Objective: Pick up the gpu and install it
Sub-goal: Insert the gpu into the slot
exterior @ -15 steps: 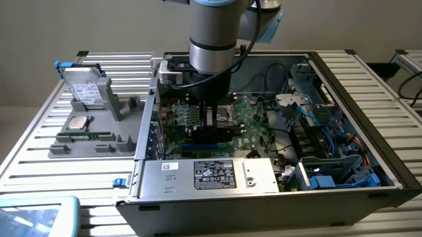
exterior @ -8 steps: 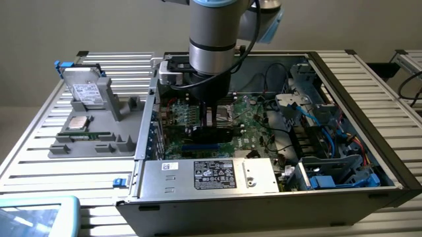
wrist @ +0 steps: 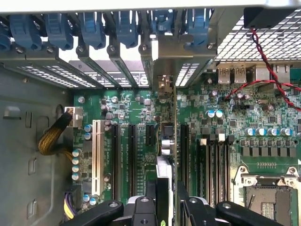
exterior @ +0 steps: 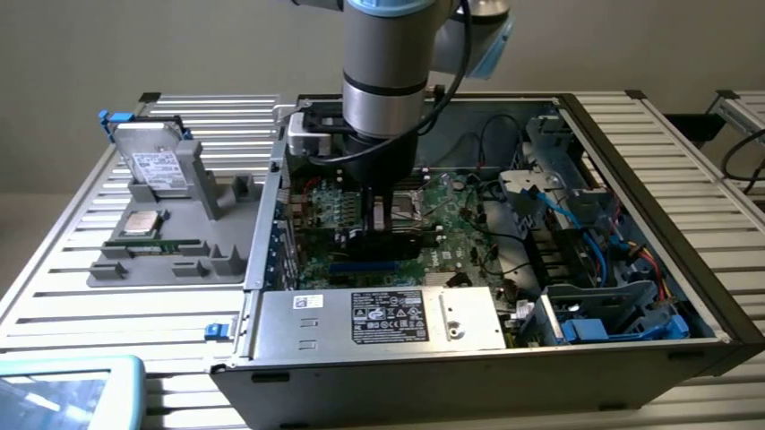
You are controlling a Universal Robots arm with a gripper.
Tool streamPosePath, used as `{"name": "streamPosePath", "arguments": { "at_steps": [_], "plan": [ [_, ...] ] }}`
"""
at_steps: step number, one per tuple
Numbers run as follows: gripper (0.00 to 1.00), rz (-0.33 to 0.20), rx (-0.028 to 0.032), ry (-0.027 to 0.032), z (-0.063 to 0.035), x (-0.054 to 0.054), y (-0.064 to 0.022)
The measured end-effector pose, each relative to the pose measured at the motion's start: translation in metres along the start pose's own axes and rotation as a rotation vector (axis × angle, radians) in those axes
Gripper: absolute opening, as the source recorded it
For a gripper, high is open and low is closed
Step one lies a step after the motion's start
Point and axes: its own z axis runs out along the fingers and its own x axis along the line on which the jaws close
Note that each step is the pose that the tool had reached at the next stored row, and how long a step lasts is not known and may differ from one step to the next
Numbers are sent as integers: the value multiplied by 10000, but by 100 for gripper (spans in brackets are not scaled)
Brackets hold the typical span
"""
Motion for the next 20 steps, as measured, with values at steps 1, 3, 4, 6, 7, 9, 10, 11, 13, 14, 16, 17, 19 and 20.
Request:
{"name": "streamPosePath", "arguments": {
  "at_steps": [1, 3, 4, 6, 7, 9, 10, 11, 13, 14, 16, 17, 19, 20],
  "plan": [
    [27, -1, -5, -20, 2, 1, 1],
    [27, -4, -7, -89, 8, 11, 1],
    [27, -6, -8, -124, 9, 18, 1],
    [27, -9, -8, -203, 12, 31, 5],
    [27, -11, -9, -237, 12, 38, 6],
    [27, -14, -10, -283, 14, 55, 6],
    [27, -14, -10, -297, 15, 63, 6],
    [27, -15, -9, -311, 16, 69, 6],
    [27, -14, -10, -316, 17, 70, 7],
    [27, -14, -10, -316, 17, 70, 6],
    [27, -15, -10, -317, 17, 70, 11],
    [27, -15, -10, -318, 17, 70, 14],
    [27, -17, -10, -316, 17, 70, 16],
    [27, -16, -11, -317, 17, 70, 16]
  ]
}}
